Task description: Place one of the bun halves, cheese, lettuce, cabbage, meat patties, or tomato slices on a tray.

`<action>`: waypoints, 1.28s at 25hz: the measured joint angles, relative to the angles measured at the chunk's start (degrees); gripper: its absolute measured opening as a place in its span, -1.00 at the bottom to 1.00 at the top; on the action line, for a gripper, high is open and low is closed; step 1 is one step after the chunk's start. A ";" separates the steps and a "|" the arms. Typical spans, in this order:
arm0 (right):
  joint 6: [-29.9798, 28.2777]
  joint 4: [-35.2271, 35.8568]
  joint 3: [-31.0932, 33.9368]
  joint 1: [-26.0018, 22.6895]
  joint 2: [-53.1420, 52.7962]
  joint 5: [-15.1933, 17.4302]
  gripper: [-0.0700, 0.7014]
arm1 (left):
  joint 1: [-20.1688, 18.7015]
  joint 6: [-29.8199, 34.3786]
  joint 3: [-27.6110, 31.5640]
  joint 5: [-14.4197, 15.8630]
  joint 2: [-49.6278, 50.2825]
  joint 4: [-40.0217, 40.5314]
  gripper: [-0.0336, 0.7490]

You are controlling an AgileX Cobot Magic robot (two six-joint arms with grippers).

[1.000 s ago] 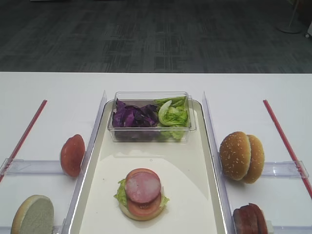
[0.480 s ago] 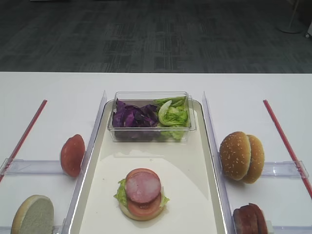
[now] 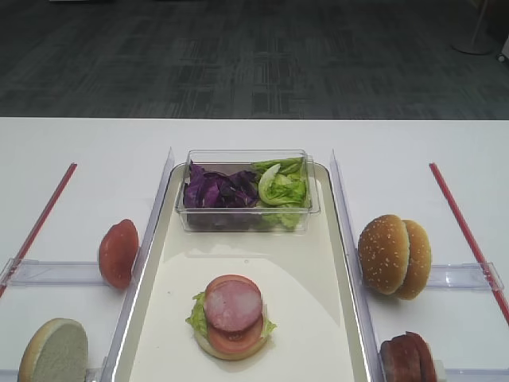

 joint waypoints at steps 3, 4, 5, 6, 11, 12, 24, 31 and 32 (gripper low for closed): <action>1.21 0.00 0.00 0.00 0.00 0.00 0.22 | 0.00 0.00 0.00 0.00 0.00 0.00 0.19; 1.21 0.24 0.12 0.00 0.00 0.00 0.22 | 0.00 0.00 0.00 0.00 0.00 0.00 0.19; 1.21 0.35 0.12 0.00 0.00 0.10 0.22 | 0.00 0.00 0.00 0.00 0.00 0.00 0.19; 1.21 0.49 0.24 0.00 0.00 0.10 0.22 | 0.00 0.00 0.00 0.00 0.00 0.00 0.19; 1.21 0.48 0.24 0.00 0.00 0.10 0.22 | 0.00 0.00 0.00 0.00 0.00 0.00 0.19; 1.21 0.50 0.24 0.00 0.00 0.10 0.22 | 0.00 0.00 0.00 0.00 0.00 0.00 0.19; 1.21 0.50 0.24 0.00 0.00 0.10 0.22 | 0.00 0.00 0.00 0.00 0.00 0.00 0.19; 1.21 0.60 0.24 0.00 0.00 0.10 0.22 | 0.00 0.00 0.00 0.00 0.00 0.00 0.19; 1.21 0.60 0.24 0.00 0.00 0.10 0.22 | 0.00 0.00 0.00 0.00 0.00 0.00 0.19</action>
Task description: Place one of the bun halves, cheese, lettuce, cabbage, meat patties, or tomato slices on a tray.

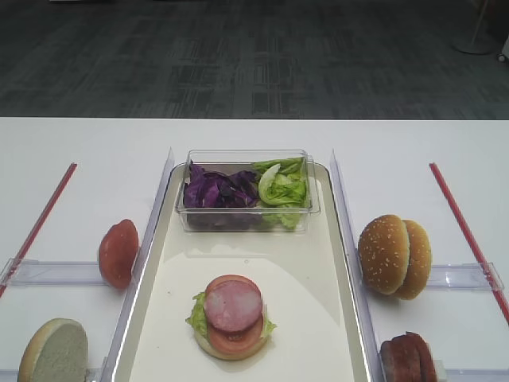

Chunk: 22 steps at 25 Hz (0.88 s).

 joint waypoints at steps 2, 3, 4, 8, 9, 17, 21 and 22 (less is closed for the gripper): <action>0.00 0.00 0.00 0.00 0.00 0.00 0.22 | 0.00 0.00 0.00 0.00 0.00 0.00 0.19; 0.00 0.00 0.00 0.00 0.00 0.00 0.22 | 0.00 0.00 0.00 0.00 0.00 0.00 0.19; 0.00 0.00 0.00 0.00 0.00 0.00 0.22 | 0.00 0.00 0.00 0.00 0.00 0.00 0.19; 0.00 0.00 0.00 0.00 0.00 0.00 0.22 | 0.00 0.00 0.00 0.00 0.00 0.00 0.19; 0.00 0.00 0.00 0.00 0.00 0.00 0.22 | 0.00 0.00 0.00 0.00 0.00 0.00 0.19; 0.00 0.00 0.00 0.00 0.00 0.00 0.22 | 0.00 0.00 0.00 0.00 0.00 0.00 0.19; 0.00 0.00 0.00 0.00 0.00 0.00 0.22 | 0.00 0.00 0.00 0.00 0.00 0.00 0.19; 0.00 0.00 0.00 0.00 0.00 0.00 0.22 | 0.00 0.00 0.00 0.00 0.00 0.00 0.19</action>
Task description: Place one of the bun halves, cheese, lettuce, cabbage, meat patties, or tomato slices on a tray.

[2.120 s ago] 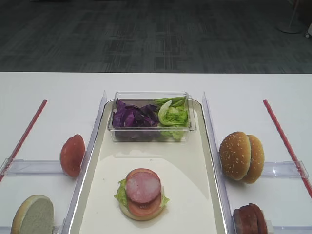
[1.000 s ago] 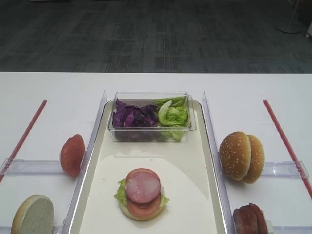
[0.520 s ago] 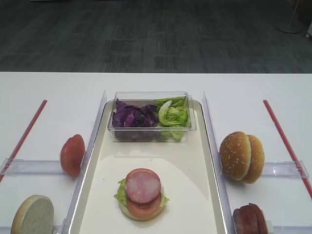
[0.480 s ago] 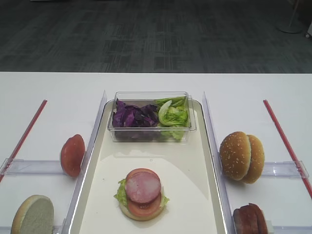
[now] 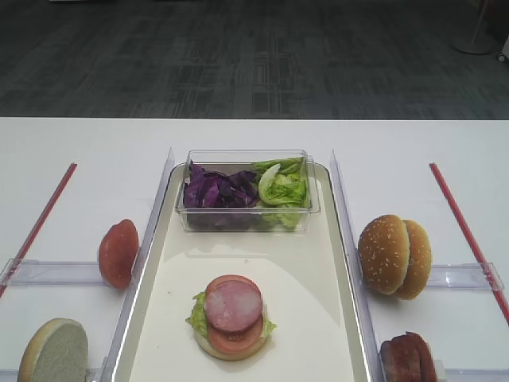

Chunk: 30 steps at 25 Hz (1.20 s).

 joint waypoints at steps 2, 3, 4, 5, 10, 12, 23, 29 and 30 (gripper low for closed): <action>0.00 0.00 0.00 0.00 0.00 0.00 0.22 | 0.00 0.00 0.00 0.00 0.00 0.00 0.19; 0.00 0.00 0.00 0.00 0.00 0.00 0.22 | 0.00 0.00 0.00 0.00 0.00 0.00 0.19; 0.00 0.00 0.00 0.00 0.00 0.00 0.22 | 0.00 0.00 0.00 0.00 0.00 0.00 0.19; 0.00 0.00 0.00 0.00 0.00 0.00 0.22 | 0.00 0.00 0.00 0.00 0.00 0.00 0.19; 0.00 0.00 0.00 0.00 0.00 0.00 0.22 | 0.00 0.00 0.00 0.00 0.00 0.00 0.19; 0.00 0.00 0.00 0.00 0.00 0.00 0.22 | 0.00 0.00 0.00 0.00 0.00 0.00 0.19; 0.00 0.00 0.00 0.00 0.00 0.00 0.22 | 0.00 0.00 0.00 0.00 0.00 0.00 0.19; 0.00 0.00 0.00 0.00 0.00 0.00 0.22 | 0.00 0.00 0.00 0.00 0.00 0.00 0.19; 0.00 0.00 0.00 0.00 0.00 0.00 0.22 | 0.00 0.00 0.00 0.00 0.00 0.00 0.19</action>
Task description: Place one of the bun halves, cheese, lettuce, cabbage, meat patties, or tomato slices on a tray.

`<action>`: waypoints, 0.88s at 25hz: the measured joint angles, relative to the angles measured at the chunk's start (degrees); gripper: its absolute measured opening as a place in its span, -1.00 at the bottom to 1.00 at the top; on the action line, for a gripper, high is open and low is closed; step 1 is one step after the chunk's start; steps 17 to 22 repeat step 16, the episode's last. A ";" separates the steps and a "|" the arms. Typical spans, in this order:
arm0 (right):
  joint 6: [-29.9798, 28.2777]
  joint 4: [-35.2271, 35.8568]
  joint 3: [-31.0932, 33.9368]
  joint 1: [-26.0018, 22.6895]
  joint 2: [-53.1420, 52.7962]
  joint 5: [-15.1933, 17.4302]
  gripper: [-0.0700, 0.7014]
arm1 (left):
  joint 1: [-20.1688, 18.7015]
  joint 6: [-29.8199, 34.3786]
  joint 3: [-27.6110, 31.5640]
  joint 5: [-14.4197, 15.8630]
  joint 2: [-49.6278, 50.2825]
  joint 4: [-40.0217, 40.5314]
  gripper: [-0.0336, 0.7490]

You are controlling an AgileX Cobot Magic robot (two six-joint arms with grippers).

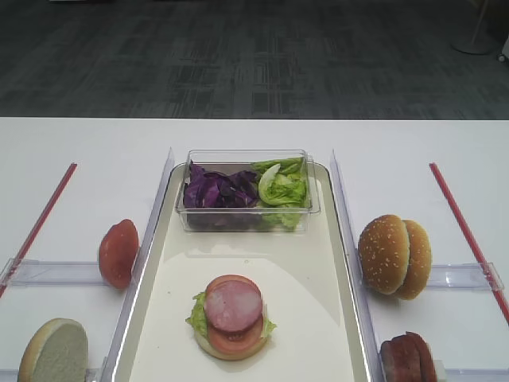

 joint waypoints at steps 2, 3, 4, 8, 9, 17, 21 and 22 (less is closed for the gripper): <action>0.00 0.00 0.00 0.00 0.00 0.00 0.22 | 0.00 0.00 0.00 0.00 0.00 0.00 0.19; 0.00 0.00 0.00 0.00 0.00 0.00 0.22 | 0.00 0.00 0.00 0.00 0.00 0.00 0.19; 0.00 0.00 0.00 0.00 0.00 0.00 0.22 | 0.00 0.00 0.00 0.00 0.00 0.00 0.19; 0.00 0.00 0.00 0.00 0.00 0.00 0.22 | 0.00 0.00 0.00 0.00 0.00 0.00 0.19; 0.00 0.00 0.00 0.00 0.00 0.00 0.22 | 0.00 0.00 0.00 0.00 0.00 0.00 0.19; 0.00 0.00 0.00 0.00 0.00 0.00 0.22 | 0.00 0.00 0.00 0.00 0.00 0.00 0.19; 0.00 0.00 0.00 0.00 0.00 0.00 0.22 | 0.00 0.00 0.00 0.00 0.00 0.00 0.19; 0.00 0.00 0.00 0.00 0.00 0.00 0.22 | 0.00 0.00 0.00 0.00 0.00 0.00 0.19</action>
